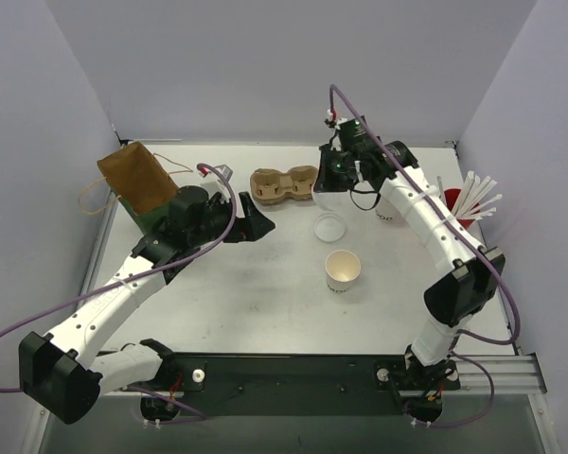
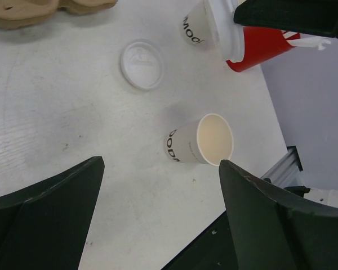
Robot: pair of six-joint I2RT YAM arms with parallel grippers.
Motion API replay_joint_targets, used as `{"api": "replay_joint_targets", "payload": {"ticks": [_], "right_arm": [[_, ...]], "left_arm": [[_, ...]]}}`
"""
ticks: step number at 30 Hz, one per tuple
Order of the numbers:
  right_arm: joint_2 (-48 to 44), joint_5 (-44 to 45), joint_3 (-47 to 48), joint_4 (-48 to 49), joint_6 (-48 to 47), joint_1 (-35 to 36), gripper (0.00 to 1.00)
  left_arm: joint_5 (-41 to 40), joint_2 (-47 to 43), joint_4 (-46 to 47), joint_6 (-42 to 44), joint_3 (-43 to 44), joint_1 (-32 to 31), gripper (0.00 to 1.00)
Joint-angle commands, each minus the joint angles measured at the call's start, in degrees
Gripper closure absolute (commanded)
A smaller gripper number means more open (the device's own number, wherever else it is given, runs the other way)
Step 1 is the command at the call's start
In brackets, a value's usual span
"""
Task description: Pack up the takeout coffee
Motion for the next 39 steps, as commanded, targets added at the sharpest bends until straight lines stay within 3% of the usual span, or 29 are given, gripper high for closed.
{"api": "replay_joint_targets", "payload": {"ticks": [1,9,16,29,39], "right_arm": [[-6.9,-13.1,-0.9,1.2,5.9,-2.1,1.00],[-12.9,-31.3,-8.8,15.5,17.6,-5.2,1.00],[-14.9,-39.1,-13.4,26.6,28.3,-5.9,1.00],[-15.5,-45.6,-18.2,44.0,41.1,-6.8,1.00],[-15.1,-48.3,-19.9,51.9,48.0,-6.9,1.00]], "left_arm": [[7.3,-0.4,12.8,-1.7,-1.0,0.4,0.05],[14.9,2.5,22.0,-6.4,1.2,0.5,0.05],[16.3,3.4,25.2,-8.1,3.2,0.7,0.05],[23.2,3.5,28.5,-10.5,4.3,4.2,0.04],[29.2,3.9,33.3,-12.6,5.7,7.3,0.03]]}}
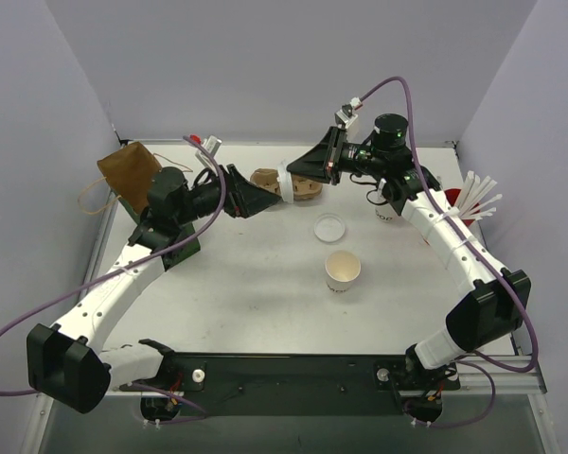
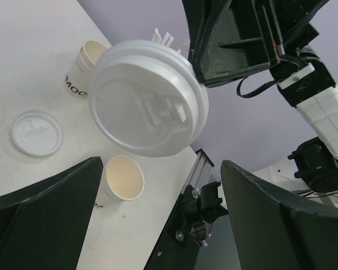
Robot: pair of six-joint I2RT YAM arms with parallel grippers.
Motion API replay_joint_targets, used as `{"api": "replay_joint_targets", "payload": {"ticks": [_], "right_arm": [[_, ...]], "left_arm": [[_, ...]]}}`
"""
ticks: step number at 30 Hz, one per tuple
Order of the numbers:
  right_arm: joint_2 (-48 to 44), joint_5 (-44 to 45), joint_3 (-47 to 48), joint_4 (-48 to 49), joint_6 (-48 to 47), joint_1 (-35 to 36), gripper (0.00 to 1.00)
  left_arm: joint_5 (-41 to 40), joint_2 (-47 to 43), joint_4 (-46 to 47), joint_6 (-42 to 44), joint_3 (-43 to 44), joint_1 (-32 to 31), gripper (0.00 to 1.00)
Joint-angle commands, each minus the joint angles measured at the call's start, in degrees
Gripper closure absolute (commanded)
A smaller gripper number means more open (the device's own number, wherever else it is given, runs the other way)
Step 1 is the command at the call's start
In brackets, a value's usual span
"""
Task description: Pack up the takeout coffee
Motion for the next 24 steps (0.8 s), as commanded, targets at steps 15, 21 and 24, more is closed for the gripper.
{"api": "replay_joint_targets", "payload": {"ticks": [15,21,24], "right_arm": [[-2.8,-4.2,-1.3,13.4,8.5,-0.3,1.00],[-2.9,-4.5,-1.3,14.9,9.9,-0.2,1.00],[-3.0,-4.7,-1.3,15.4,10.4,-0.2,1.00]], "left_arm": [[6.2,3.4,7.4,-1.8,5.5,2.8,0.02],[8.4,4.5,11.5,-3.9,6.1,3.0,0.03],[9.4,4.7,13.6,-4.9,6.1,3.0,0.03]]}}
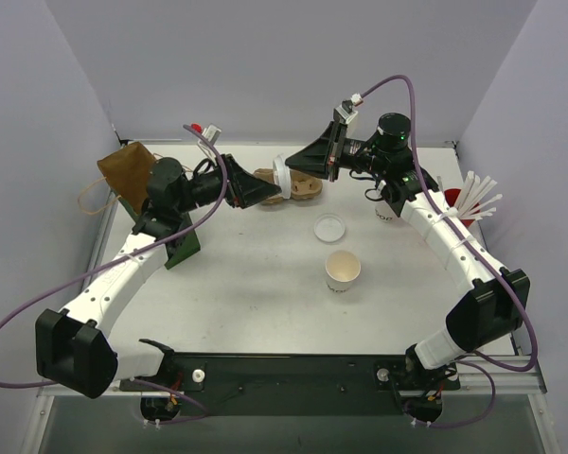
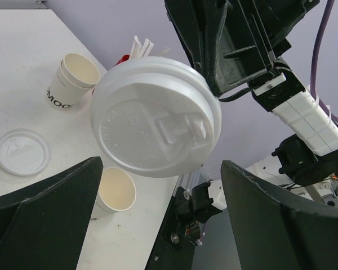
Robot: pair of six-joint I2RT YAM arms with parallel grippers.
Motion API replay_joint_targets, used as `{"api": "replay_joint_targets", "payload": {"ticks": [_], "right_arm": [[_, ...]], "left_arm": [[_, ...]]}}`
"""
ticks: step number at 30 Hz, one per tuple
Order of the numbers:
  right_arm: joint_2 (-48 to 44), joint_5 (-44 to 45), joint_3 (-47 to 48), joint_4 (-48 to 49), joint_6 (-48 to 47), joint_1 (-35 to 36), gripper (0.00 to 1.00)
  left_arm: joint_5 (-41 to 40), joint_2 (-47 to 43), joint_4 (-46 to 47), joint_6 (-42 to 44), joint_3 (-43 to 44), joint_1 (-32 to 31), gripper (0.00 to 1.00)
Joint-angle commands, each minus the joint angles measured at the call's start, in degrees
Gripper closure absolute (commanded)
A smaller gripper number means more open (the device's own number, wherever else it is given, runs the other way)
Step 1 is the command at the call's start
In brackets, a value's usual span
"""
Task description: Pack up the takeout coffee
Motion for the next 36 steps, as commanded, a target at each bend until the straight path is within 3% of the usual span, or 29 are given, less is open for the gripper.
{"api": "replay_joint_targets", "payload": {"ticks": [1,36], "right_arm": [[-3.0,-2.1,0.2,5.4,1.2,-0.2,1.00],[-2.4,-2.7,1.0,8.6,4.3,1.2,1.00]], "left_arm": [[2.6,0.2,7.3,-1.7,3.3,0.4,0.02],[3.4,2.7,10.5,-3.2,5.9,0.4,0.03]]}}
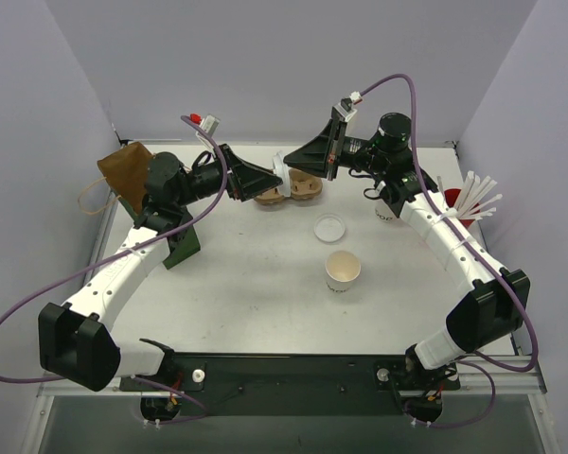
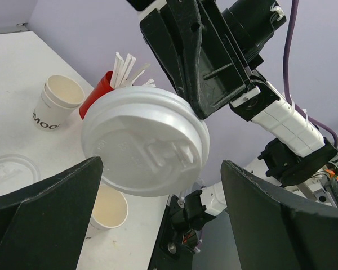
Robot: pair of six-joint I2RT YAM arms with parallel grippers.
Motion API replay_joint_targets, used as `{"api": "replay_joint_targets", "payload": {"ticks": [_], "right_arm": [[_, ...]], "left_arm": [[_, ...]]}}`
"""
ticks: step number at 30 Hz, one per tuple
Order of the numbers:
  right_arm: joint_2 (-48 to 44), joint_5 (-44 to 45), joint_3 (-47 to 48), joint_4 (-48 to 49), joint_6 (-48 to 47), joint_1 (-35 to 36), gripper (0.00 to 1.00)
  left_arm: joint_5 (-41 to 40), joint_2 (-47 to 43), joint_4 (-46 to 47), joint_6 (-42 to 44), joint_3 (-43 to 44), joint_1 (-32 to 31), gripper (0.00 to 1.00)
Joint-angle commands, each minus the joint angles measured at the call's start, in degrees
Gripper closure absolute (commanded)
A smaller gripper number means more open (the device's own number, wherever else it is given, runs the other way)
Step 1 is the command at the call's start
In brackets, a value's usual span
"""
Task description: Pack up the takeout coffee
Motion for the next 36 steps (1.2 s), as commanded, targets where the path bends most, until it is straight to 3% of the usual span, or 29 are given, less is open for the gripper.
{"api": "replay_joint_targets", "payload": {"ticks": [1,9,32,36], "right_arm": [[-2.2,-1.9,1.1,4.7,0.2,0.5,1.00],[-2.2,-1.8,2.0,3.5,-0.5,0.6,1.00],[-1.4,-1.8,3.3,3.3,-0.2,1.6,1.00],[-1.3,-1.8,3.8,3.1,-0.1,1.6,1.00]], "left_arm": [[1.2,0.3,3.8,0.0,2.7,0.4,0.02],[-0.5,-2.1,-4.1,6.0,3.3,0.6,0.03],[6.6,0.3,3.3,2.6,3.7,2.9,0.03],[5.5,0.2,-0.7,6.4,4.9,2.9,0.03]]}}
